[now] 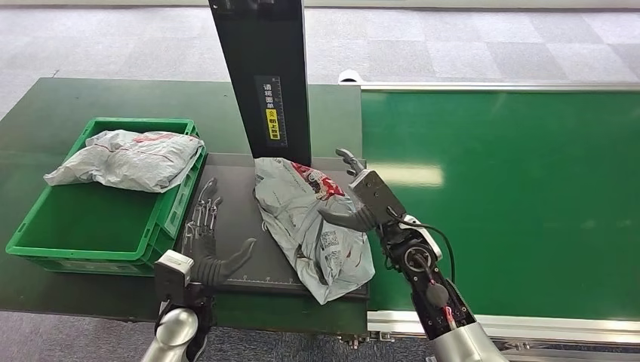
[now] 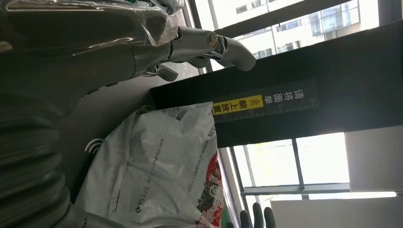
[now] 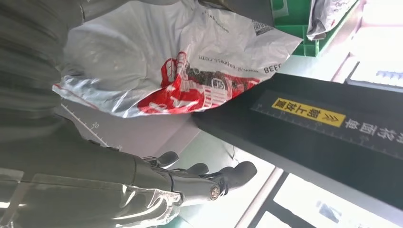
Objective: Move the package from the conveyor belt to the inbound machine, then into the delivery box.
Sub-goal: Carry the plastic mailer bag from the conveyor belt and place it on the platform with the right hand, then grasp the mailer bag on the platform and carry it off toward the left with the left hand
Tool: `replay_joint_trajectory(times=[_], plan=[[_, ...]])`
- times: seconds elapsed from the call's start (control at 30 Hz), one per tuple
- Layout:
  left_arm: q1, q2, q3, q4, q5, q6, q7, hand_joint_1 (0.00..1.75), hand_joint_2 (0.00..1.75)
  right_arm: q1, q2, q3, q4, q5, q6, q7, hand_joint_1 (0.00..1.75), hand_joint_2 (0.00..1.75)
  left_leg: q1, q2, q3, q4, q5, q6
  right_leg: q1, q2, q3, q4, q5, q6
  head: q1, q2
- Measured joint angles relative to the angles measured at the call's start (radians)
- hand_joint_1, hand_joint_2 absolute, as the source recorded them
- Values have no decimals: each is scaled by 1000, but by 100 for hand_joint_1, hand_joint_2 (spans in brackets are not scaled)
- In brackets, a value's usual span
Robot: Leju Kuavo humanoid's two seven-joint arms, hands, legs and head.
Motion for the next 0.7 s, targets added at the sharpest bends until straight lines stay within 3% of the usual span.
replay_joint_trajectory(times=[0.07, 0.17, 0.3, 0.47, 0.7], plan=[[-9, 0, -19, 8, -70, 39, 12, 0, 175, 17, -9, -9, -33, -7, -5, -16, 0, 175, 0, 0, 0, 0, 0, 0, 0, 0, 0, 0, 0, 0, 0, 0], [-35, -1, -76, 26, -334, 111, 66, 0, 175, 71, -22, -47, -122, -48, -7, -85, 0, 175, 0, -4, 0, 0, 0, 0, 0, -3, 0, 0, 0, 0, 0, 0], [-103, -13, -189, 101, -594, 101, 141, 0, 175, 168, -37, -134, -287, -95, 1, -171, 0, 175, 0, -5, -1, 0, 0, 0, -1, -4, 1, 0, 0, 0, 0, 0], [-210, -31, -283, 274, -697, 80, 158, 0, 175, 285, -51, -243, -462, -131, -16, -241, 0, 175, -1, -5, 0, 1, 0, 1, -1, -3, 1, -1, 0, 0, 0, 0], [-330, -76, -347, 520, -832, 181, 232, 0, 175, 371, -53, -319, -595, -163, 16, -280, 0, 175, -1, -4, 0, 1, 0, 1, -1, -3, 1, 0, 0, 0, 0, 0]])
